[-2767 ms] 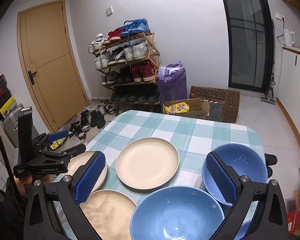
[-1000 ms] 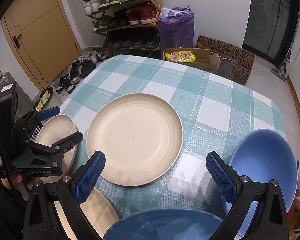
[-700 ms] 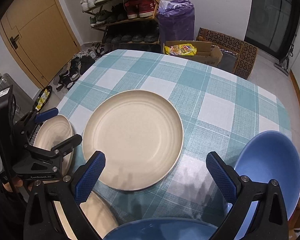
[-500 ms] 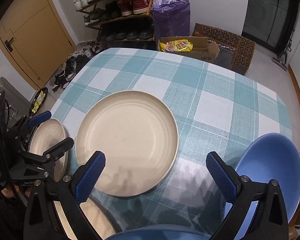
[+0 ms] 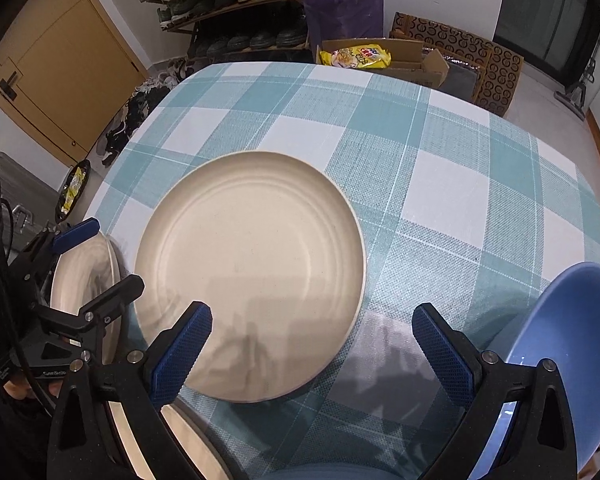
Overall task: Organize plates and bowls
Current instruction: 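Close the left gripper on the plate rim while the right gripper grips the opposite rim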
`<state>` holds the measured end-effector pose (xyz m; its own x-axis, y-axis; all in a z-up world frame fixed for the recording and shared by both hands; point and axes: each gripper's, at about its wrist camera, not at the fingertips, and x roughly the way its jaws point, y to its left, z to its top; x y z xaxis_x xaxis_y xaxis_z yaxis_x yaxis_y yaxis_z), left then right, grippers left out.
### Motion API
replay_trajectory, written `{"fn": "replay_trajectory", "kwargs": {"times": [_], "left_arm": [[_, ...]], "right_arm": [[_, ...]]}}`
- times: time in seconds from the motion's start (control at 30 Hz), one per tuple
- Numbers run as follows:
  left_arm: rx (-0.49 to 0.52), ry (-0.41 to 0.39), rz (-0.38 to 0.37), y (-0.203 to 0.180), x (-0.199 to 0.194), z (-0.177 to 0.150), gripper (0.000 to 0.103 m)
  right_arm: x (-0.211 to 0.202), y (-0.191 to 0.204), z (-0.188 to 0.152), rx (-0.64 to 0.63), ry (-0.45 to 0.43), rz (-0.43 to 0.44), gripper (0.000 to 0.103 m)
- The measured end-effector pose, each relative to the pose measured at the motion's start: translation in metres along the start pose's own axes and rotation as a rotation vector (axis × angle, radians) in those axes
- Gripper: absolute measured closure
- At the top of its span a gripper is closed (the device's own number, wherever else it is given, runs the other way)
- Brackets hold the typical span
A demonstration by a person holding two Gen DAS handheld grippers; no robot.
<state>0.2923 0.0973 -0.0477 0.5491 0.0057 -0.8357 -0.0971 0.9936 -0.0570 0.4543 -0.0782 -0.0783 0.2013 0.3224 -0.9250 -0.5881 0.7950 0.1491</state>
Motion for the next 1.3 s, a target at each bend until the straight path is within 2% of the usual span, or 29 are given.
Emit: {"fn": "replay_trajectory", "kwargs": {"times": [0.07, 0.13, 0.2, 0.3, 0.4, 0.43, 0.53, 0.67, 0.73, 1.0, 1.3], "left_arm": [[0.007, 0.006, -0.005, -0.002, 0.002, 0.0, 0.006], [0.011, 0.018, -0.017, -0.004, 0.004, 0.0, 0.016], [0.015, 0.03, -0.019, -0.005, 0.007, 0.0, 0.018], [0.021, 0.044, -0.028, -0.007, 0.01, -0.002, 0.025], [0.024, 0.066, -0.038, -0.009, 0.012, -0.003, 0.036], [0.024, 0.072, -0.039, -0.009, 0.014, -0.003, 0.038], [0.021, 0.084, -0.041, -0.009, 0.017, -0.005, 0.039], [0.023, 0.091, -0.047, -0.009, 0.019, -0.006, 0.042], [0.029, 0.093, -0.048, -0.01, 0.019, -0.006, 0.046], [0.038, 0.103, -0.057, -0.012, 0.02, -0.008, 0.052], [0.064, 0.098, -0.049, -0.015, 0.02, -0.009, 0.067]], "right_arm": [[0.003, 0.001, 0.001, -0.009, 0.003, -0.006, 0.001], [0.004, 0.002, 0.003, -0.01, 0.006, -0.005, 0.002], [0.005, 0.003, 0.004, -0.016, 0.009, 0.001, 0.008], [0.007, 0.005, 0.006, -0.023, 0.015, -0.008, 0.009], [0.008, 0.005, 0.006, -0.025, 0.017, -0.016, 0.012], [0.006, 0.006, 0.006, -0.028, 0.013, -0.017, 0.016], [0.003, 0.007, 0.006, -0.037, 0.01, 0.005, 0.016], [0.011, 0.008, 0.007, -0.04, 0.041, 0.001, 0.023], [0.015, 0.008, 0.007, -0.04, 0.052, -0.002, 0.023], [0.03, 0.007, 0.008, -0.036, 0.099, -0.026, 0.03], [0.035, 0.005, 0.006, -0.038, 0.109, -0.066, 0.054]]}}
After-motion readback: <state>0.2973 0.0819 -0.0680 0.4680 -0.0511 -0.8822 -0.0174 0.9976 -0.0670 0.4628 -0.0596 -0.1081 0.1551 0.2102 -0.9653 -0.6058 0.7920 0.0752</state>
